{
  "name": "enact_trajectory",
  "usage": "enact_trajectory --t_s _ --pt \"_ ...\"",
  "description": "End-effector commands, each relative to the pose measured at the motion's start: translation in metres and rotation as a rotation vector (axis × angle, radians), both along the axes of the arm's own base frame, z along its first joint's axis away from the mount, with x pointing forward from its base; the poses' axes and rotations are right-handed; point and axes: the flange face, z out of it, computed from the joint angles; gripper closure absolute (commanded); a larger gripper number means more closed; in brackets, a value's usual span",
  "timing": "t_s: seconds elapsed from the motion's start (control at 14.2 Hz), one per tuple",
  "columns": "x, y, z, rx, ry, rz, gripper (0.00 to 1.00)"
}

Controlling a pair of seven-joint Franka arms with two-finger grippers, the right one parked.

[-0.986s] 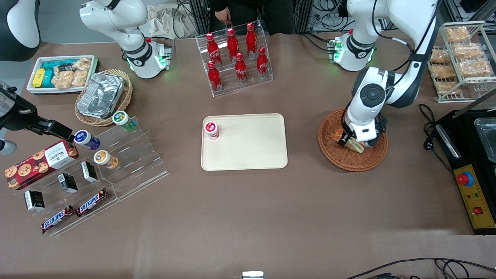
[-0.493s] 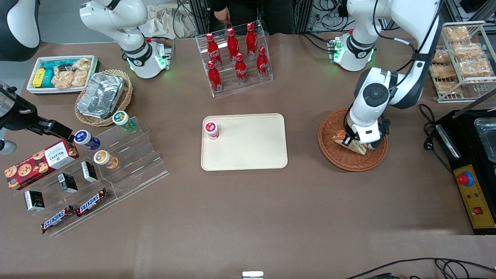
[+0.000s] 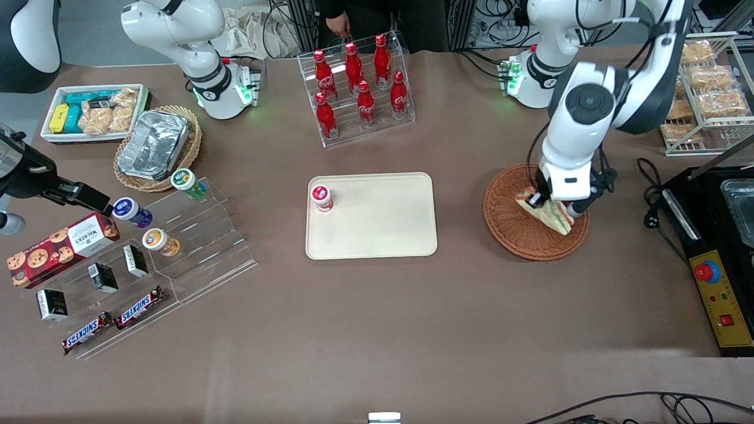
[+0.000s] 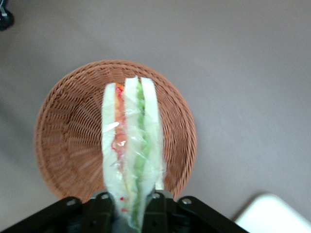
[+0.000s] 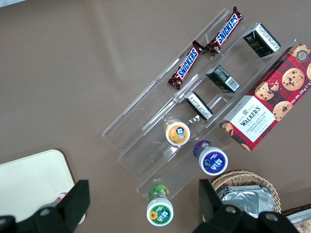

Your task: Place sandwich from basket to tray

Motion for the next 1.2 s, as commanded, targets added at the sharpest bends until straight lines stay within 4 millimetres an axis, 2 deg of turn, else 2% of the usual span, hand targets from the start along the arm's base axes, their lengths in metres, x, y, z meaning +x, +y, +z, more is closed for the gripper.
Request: enact_trajectory --t_s 0.0,0.14,0.49,0.56,0.77,0.99,1.13 --pt "0.002 -0.014 0.048 -0.017 0.043 -0.131 1.00" --pt "-0.004 -0.036 0.064 -0.021 0.026 -0.180 1.00" --pt "-0.045 -0.134 0.064 -0.073 -0.036 -0.377 1.00" --pt "-0.055 -0.155 0.057 -0.083 -0.045 -0.423 1.00" --pt "-0.081 -0.199 0.039 -0.097 -0.045 -0.534 1.00" --pt "-0.096 -0.227 0.005 -0.116 -0.049 -0.623 1.00" --pt "-0.099 -0.238 -0.022 -0.110 -0.043 -0.674 1.00"
